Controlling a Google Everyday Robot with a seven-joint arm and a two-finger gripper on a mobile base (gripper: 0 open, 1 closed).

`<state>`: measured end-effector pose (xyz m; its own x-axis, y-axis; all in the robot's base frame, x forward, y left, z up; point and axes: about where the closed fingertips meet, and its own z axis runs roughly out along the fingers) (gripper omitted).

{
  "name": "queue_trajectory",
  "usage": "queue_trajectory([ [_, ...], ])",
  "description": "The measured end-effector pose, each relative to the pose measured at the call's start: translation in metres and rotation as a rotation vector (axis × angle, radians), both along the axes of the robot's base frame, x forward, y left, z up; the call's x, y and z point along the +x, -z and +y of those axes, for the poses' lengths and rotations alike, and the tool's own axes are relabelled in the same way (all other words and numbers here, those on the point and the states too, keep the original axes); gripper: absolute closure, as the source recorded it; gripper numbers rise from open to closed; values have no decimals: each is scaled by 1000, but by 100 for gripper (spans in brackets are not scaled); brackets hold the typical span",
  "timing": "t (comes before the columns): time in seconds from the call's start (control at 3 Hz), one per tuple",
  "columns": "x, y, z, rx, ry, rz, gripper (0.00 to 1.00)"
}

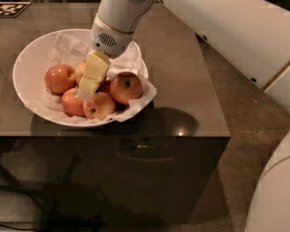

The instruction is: Pick apple from white bowl

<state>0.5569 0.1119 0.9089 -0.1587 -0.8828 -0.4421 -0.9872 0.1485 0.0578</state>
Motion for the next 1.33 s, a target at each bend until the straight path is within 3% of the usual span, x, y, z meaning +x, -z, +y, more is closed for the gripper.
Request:
queue_trajectory([
  [1.33, 0, 0, 0, 0, 0, 0, 88],
])
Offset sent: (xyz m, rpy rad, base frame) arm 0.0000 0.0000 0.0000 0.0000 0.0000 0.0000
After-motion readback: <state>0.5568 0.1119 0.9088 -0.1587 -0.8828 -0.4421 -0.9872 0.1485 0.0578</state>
